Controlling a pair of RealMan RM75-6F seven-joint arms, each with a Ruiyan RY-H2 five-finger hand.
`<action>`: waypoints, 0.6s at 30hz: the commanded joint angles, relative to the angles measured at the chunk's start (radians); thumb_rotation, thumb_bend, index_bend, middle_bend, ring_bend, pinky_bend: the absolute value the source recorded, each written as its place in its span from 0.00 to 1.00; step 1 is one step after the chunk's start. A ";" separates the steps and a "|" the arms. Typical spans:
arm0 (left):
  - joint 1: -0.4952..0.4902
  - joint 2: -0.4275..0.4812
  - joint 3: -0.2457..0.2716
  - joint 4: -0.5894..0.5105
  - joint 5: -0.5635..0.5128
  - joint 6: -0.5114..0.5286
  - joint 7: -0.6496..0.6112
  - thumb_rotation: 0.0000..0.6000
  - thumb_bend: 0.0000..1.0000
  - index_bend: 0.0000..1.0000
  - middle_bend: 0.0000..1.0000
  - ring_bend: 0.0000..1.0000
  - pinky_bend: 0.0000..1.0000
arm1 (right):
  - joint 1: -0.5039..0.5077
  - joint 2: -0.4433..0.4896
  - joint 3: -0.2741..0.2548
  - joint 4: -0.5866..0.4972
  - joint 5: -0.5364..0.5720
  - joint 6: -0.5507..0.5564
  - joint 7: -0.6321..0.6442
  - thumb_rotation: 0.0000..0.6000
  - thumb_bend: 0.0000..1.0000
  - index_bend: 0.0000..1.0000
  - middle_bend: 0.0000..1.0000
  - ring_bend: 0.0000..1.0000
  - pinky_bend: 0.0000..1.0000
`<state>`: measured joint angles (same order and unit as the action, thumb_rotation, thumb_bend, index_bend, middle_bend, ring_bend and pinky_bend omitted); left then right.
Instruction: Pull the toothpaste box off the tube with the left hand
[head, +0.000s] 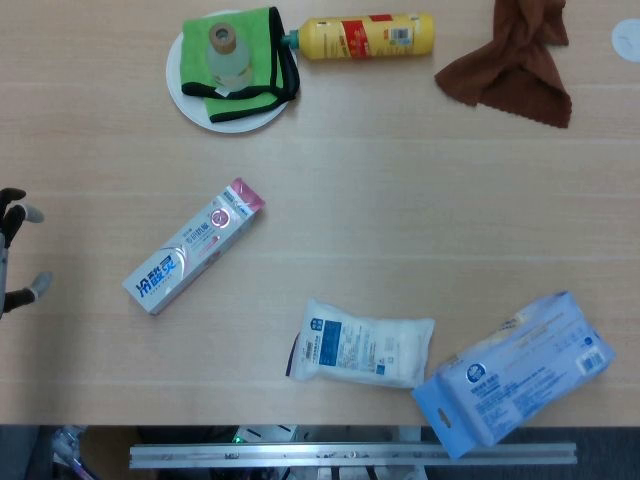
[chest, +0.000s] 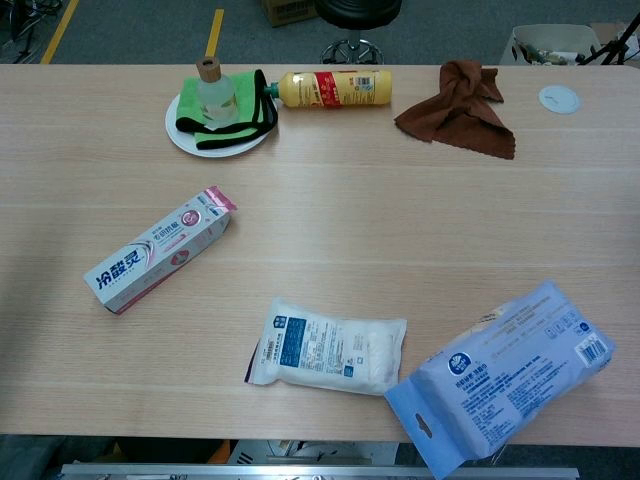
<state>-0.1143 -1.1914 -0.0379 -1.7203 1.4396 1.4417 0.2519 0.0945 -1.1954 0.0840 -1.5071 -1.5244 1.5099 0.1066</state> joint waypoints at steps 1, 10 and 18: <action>0.002 -0.001 -0.003 0.002 -0.008 0.003 0.000 1.00 0.14 0.35 0.23 0.19 0.34 | 0.002 -0.001 0.002 0.005 0.005 -0.005 0.005 1.00 0.21 0.39 0.34 0.29 0.44; 0.003 -0.005 -0.010 0.001 -0.019 0.008 0.004 1.00 0.14 0.35 0.23 0.19 0.34 | 0.020 -0.004 0.008 0.009 0.000 -0.021 0.015 1.00 0.21 0.39 0.34 0.29 0.44; 0.014 -0.035 0.000 -0.009 -0.004 0.032 0.040 1.00 0.14 0.35 0.23 0.19 0.34 | 0.035 -0.011 0.012 0.021 -0.021 -0.015 0.022 1.00 0.21 0.39 0.34 0.29 0.44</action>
<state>-0.1026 -1.2218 -0.0398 -1.7285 1.4321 1.4707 0.2880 0.1282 -1.2060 0.0952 -1.4873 -1.5438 1.4935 0.1274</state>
